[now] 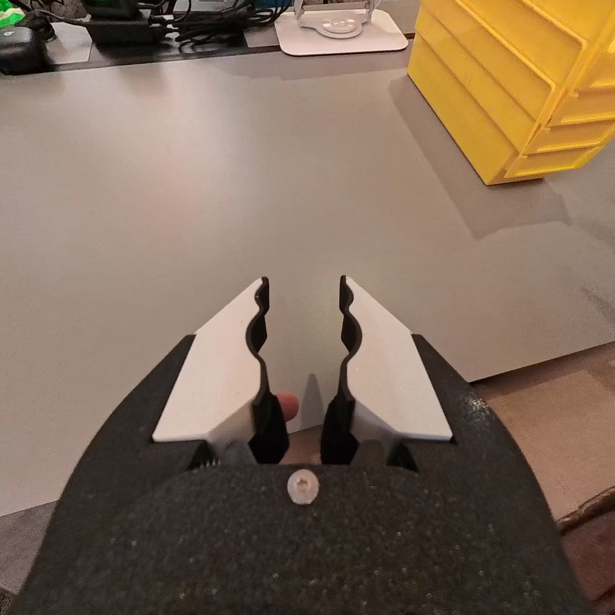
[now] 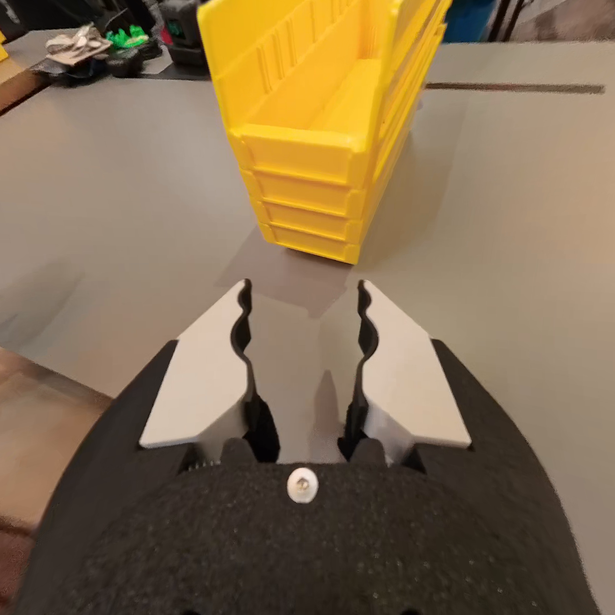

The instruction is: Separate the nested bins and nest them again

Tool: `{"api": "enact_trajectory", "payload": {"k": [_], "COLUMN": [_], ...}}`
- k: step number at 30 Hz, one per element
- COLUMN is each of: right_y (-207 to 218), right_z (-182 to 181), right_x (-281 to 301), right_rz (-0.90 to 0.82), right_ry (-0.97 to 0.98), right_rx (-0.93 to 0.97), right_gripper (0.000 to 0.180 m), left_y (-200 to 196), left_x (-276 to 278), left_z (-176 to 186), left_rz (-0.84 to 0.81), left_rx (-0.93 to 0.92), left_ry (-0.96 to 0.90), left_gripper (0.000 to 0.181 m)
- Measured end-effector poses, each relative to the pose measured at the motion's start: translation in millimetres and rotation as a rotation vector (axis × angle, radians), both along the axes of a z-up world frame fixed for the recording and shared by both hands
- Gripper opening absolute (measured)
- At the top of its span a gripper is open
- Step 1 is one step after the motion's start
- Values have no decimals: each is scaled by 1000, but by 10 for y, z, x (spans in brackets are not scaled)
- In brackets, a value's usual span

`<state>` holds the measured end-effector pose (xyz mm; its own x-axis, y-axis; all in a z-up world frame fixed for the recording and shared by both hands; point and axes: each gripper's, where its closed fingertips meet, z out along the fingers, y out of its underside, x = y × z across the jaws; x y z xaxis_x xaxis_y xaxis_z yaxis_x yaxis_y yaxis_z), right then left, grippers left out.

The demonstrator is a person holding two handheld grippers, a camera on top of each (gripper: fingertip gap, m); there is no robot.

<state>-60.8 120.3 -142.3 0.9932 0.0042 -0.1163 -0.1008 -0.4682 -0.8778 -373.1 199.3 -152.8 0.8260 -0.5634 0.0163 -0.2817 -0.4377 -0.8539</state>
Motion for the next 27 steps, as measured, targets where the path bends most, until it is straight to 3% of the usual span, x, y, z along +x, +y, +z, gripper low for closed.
{"api": "enact_trajectory", "payload": {"k": [4, 7, 12, 17, 27], "right_y": [343, 849, 1756, 2198, 2279], "right_z": [545, 971, 1138, 1074, 647], "right_x": [101, 282, 457, 515, 472], "right_rz": [39, 36, 1, -83, -143], "right_ry": [-104, -162, -72, -122, 5], "right_rx": [-76, -167, -441, -635, -847], "right_gripper": [81, 85, 92, 96, 107], "left_y": [14, 12, -68, -110, -118], "left_x": [-16, 10, 104, 98, 71], "left_z": [15, 15, 9, -2, -18], "left_rz": [0, -14, -61, -79, -76], "left_rx": [-16, -24, -25, -14, -48], "left_ry": [-33, -40, -32, -13, -41], "left_gripper": [40, 40, 40, 40, 40]}}
